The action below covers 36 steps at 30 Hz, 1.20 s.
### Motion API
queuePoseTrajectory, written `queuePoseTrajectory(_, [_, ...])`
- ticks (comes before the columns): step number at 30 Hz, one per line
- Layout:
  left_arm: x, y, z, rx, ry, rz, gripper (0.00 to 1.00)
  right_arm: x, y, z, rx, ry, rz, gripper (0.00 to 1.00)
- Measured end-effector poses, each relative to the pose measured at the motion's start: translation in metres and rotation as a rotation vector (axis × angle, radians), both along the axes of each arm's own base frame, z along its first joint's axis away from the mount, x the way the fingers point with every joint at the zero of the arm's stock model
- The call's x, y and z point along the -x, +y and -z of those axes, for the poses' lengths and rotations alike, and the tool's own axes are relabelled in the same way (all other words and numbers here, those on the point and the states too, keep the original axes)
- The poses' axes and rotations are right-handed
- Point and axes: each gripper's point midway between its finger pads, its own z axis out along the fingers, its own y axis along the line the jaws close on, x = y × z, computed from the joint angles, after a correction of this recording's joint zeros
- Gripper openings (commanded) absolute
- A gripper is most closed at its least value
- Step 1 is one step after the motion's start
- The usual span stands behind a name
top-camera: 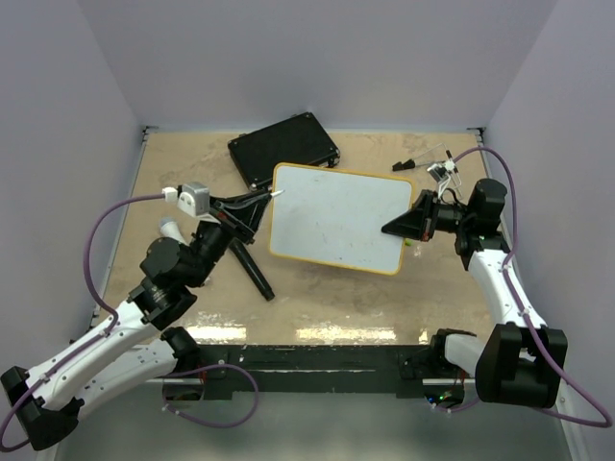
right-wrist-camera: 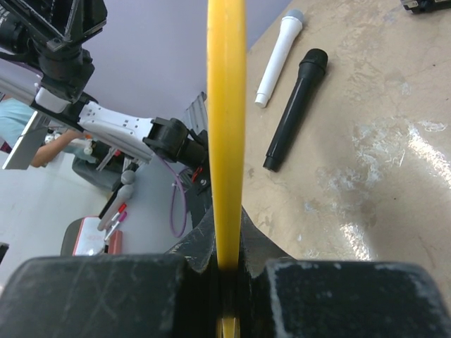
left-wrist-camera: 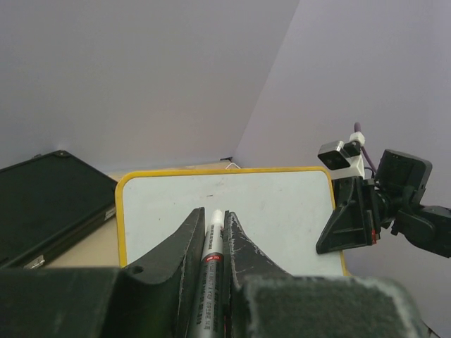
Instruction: Write a sentence on the whiteboard
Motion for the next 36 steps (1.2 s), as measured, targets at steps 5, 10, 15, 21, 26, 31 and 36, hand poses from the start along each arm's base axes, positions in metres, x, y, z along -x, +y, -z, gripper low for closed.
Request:
queuePoseTrajectory(5, [0.003, 0.001, -0.002, 0.030, 0.003, 0.012, 0.00, 0.001, 0.000, 0.001, -0.001, 0.005, -0.002, 0.00])
queuePoseTrajectory(10, [0.006, 0.003, 0.006, 0.050, 0.022, 0.014, 0.00, 0.002, 0.000, 0.003, -0.001, 0.009, -0.003, 0.00])
queuePoseTrajectory(15, [0.005, 0.003, 0.012, 0.088, 0.025, 0.019, 0.00, 0.002, 0.001, 0.003, -0.001, 0.008, -0.005, 0.00])
queuePoseTrajectory(21, [0.002, -0.001, 0.024, 0.097, 0.045, 0.022, 0.00, 0.003, 0.002, 0.003, -0.001, 0.008, -0.011, 0.00])
queuePoseTrajectory(26, [-0.004, -0.007, 0.030, 0.079, 0.051, 0.020, 0.00, 0.004, 0.003, 0.003, -0.001, 0.008, -0.016, 0.00])
queuePoseTrajectory(31, [-0.013, -0.015, 0.045, 0.021, 0.076, 0.021, 0.00, 0.004, 0.004, 0.003, -0.001, 0.008, -0.018, 0.00])
queuePoseTrajectory(36, [-0.021, -0.014, 0.046, 0.001, 0.074, 0.017, 0.00, 0.005, 0.005, 0.003, -0.001, 0.008, -0.023, 0.00])
